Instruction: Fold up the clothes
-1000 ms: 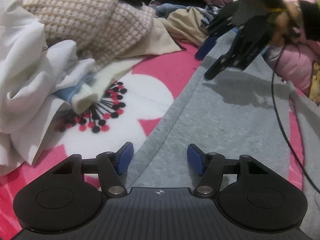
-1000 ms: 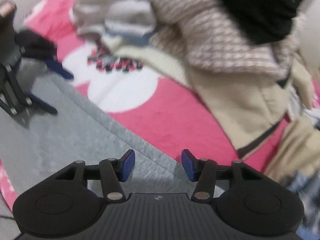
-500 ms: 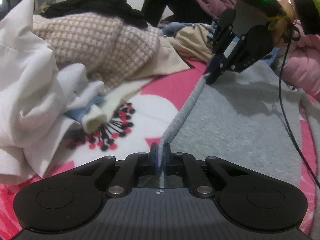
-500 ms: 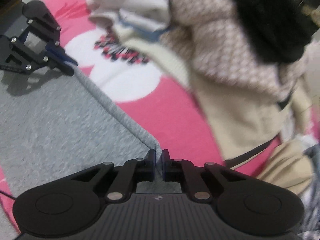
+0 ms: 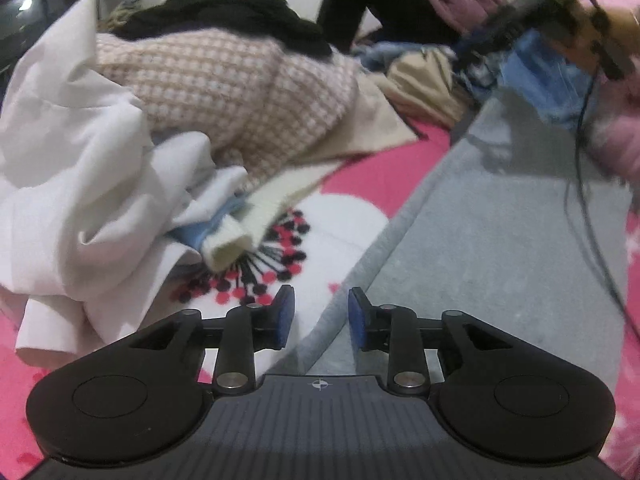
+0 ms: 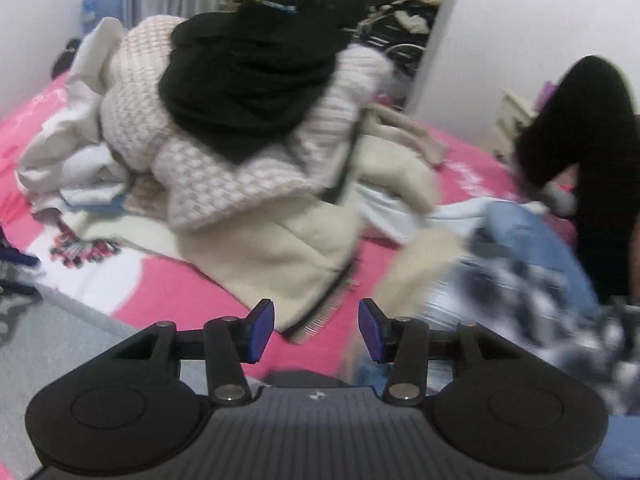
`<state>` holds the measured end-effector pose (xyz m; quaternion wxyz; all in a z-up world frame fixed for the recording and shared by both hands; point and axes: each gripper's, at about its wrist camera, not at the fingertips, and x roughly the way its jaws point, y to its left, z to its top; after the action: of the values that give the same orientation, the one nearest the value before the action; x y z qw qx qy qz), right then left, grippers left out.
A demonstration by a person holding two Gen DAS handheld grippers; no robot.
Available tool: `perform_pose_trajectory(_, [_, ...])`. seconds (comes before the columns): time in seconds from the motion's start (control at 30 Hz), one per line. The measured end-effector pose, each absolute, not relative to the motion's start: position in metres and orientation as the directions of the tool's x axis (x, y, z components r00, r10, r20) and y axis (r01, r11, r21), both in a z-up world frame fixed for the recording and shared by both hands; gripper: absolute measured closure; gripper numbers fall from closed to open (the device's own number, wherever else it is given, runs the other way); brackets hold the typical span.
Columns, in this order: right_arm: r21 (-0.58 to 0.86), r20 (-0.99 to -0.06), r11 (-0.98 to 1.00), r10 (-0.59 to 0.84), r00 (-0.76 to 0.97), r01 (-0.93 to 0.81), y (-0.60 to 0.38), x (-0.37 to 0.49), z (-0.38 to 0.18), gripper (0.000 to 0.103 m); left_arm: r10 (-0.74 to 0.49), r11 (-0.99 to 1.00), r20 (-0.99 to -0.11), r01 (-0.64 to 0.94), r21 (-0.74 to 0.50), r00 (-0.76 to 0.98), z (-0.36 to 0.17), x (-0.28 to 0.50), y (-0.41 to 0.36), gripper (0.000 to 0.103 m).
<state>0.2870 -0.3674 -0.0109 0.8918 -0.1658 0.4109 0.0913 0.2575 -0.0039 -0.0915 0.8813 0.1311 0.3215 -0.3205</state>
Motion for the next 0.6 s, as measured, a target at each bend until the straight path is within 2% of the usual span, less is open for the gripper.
perform_pose_trajectory(0.07, [-0.222,-0.782,0.933,0.002,0.623,-0.281,-0.378,0.278,-0.013,0.054,-0.512,0.748,-0.646,0.663,-0.012,0.566,-0.087,0.250,-0.007,0.073])
perform_pose_trajectory(0.17, [-0.122,-0.794,0.931,0.116,0.596,-0.344,-0.382,0.255,-0.019,0.064,-0.550,0.703,-0.658,0.711,-0.031,0.515,-0.087,0.235,-0.021,0.073])
perform_pose_trajectory(0.2, [-0.113,-0.801,0.913,0.150,0.580,-0.392,-0.376,0.248,-0.024,0.065,-0.558,0.686,-0.665,0.727,-0.033,0.496,-0.088,0.229,-0.026,0.073])
perform_pose_trajectory(0.27, [-0.173,-0.837,0.839,0.151,0.526,-0.516,-0.358,0.235,-0.045,0.068,-0.563,0.653,-0.685,0.757,-0.025,0.462,-0.091,0.219,-0.037,0.073])
perform_pose_trajectory(0.3, [-0.229,-0.851,0.803,0.109,0.514,-0.550,-0.353,0.233,-0.057,0.073,-0.556,0.643,-0.694,0.766,-0.010,0.458,-0.094,0.214,-0.042,0.072])
perform_pose_trajectory(0.33, [-0.312,-0.847,0.779,0.032,0.531,-0.544,-0.354,0.236,-0.067,0.074,-0.545,0.640,-0.695,0.768,0.017,0.469,-0.097,0.211,-0.046,0.072])
perform_pose_trajectory(0.4, [-0.500,-0.790,0.719,-0.152,0.593,-0.483,-0.365,0.247,-0.086,0.103,-0.538,0.639,-0.694,0.769,0.035,0.479,-0.098,0.209,-0.045,0.071])
perform_pose_trajectory(0.43, [-0.521,-0.777,0.721,-0.180,0.603,-0.457,-0.372,0.253,-0.088,0.103,-0.536,0.639,-0.693,0.768,0.040,0.482,-0.099,0.208,-0.044,0.069])
perform_pose_trajectory(0.5, [-0.462,-0.790,0.779,-0.144,0.596,-0.424,-0.385,0.262,-0.082,0.103,-0.529,0.643,-0.697,0.765,0.044,0.484,-0.099,0.209,-0.043,0.066])
perform_pose_trajectory(0.6, [-0.475,-0.771,0.774,-0.137,0.621,-0.419,-0.382,0.252,-0.073,0.103,-0.510,0.659,-0.712,0.751,0.036,0.482,-0.095,0.213,-0.043,0.061])
